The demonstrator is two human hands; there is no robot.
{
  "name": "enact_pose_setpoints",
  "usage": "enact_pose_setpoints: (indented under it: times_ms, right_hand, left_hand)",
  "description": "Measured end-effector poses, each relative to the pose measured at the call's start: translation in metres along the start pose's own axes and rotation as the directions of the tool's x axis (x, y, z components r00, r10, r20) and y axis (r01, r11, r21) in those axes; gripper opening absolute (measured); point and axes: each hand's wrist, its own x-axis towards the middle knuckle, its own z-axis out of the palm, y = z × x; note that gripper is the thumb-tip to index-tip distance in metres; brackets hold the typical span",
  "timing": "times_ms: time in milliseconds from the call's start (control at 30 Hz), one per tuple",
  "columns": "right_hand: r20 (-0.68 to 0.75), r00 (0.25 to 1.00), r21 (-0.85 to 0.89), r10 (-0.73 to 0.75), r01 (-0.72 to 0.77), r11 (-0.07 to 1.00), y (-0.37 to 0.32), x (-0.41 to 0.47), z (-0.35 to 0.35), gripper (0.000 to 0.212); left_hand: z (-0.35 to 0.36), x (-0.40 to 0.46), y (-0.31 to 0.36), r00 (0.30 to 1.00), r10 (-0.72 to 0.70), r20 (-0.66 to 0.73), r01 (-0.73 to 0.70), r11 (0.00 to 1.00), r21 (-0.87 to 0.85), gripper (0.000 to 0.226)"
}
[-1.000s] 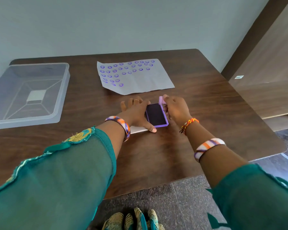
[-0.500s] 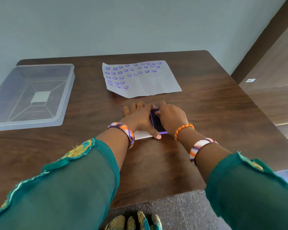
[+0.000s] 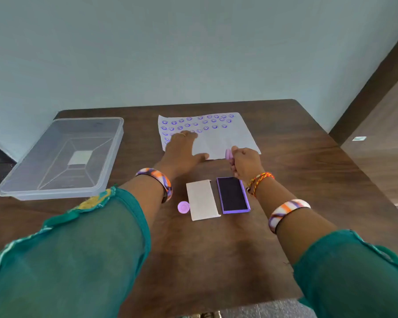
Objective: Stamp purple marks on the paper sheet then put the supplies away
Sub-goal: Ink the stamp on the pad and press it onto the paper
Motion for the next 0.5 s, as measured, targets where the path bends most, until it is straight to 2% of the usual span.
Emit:
enact_pose_setpoints:
  times_ms: [67,100,200,267,333,400,500]
  right_hand:
    - [0.031,0.991,0.280,0.133,-0.136,0.950,-0.012,0.013,0.010,0.042]
    - [0.065,0.983,0.365,0.174,-0.185,0.912,-0.017,0.018,0.014,0.041]
    - [0.154,0.961,0.466,0.230,-0.276,0.841,-0.028,0.037,0.031,0.025]
    - [0.160,0.959,0.451,0.234,-0.282,0.847,-0.030,0.049,0.044,0.010]
    - [0.153,0.968,0.402,0.200,-0.246,0.882,-0.031,0.061,0.057,0.014]
    - [0.132,0.984,0.261,0.123,-0.154,0.953,-0.031,0.073,0.068,0.021]
    - [0.105,0.994,-0.016,0.000,0.002,1.000,-0.030,0.090,0.081,0.013]
  left_hand:
    - [-0.006,0.017,-0.017,0.999,-0.036,-0.028,0.035,0.999,-0.023,0.069]
    - [-0.006,0.024,-0.024,0.998,-0.053,-0.027,0.052,0.998,-0.025,0.069]
    - [-0.003,0.045,-0.038,0.996,-0.084,0.025,0.085,0.994,-0.063,0.078]
    - [0.000,0.058,-0.044,0.995,-0.079,0.063,0.085,0.993,-0.082,0.085]
    - [0.002,0.070,-0.049,0.992,-0.074,0.106,0.081,0.995,-0.058,0.091]
    - [0.005,0.081,-0.054,0.983,-0.069,0.168,0.056,0.995,0.083,0.095]
    - [0.013,0.088,-0.066,0.959,-0.079,0.271,0.017,0.975,0.223,0.098]
